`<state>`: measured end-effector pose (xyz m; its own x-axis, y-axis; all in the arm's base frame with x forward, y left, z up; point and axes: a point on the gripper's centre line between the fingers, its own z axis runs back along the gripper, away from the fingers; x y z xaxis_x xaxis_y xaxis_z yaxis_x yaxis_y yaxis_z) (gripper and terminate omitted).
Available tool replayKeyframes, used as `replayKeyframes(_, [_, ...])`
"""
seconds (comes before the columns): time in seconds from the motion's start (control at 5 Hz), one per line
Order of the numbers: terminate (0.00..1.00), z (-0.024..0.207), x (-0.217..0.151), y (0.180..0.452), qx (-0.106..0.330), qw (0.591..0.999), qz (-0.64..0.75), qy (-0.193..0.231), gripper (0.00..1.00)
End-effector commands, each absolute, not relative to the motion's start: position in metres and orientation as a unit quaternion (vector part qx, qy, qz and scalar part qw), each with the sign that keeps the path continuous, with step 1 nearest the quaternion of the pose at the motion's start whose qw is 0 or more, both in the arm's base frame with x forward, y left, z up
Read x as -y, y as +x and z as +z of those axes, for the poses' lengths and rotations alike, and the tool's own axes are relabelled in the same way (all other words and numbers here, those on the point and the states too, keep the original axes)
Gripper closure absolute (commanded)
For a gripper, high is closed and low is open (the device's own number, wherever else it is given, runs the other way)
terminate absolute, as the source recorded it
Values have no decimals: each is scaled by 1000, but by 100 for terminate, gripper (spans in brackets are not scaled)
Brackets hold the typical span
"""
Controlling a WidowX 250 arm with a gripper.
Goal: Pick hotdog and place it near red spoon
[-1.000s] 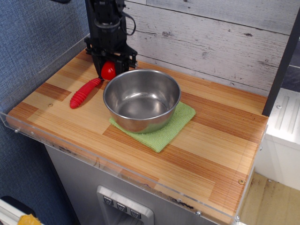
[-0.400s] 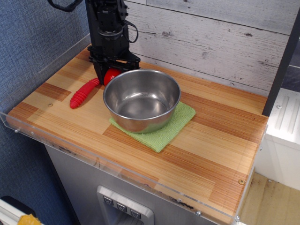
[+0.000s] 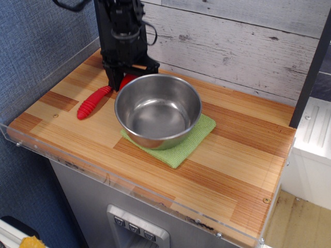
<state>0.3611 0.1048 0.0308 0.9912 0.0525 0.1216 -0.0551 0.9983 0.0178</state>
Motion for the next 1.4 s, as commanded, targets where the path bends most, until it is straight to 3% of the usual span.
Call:
replayKeyframes(0.0, [0,129,-105,335,182,980,56,59,0])
replayKeyframes(0.4, [0,143,-96,330,187,980,53,43,0])
replayKeyframes(0.6, [0,148,-80,329,183,983,13,-9,0])
replayKeyframes(0.8, [0,150,-61,326,178,984,-10,-18,0])
replayKeyframes(1.2, [0,147,-53,321,148,988,10,31,0])
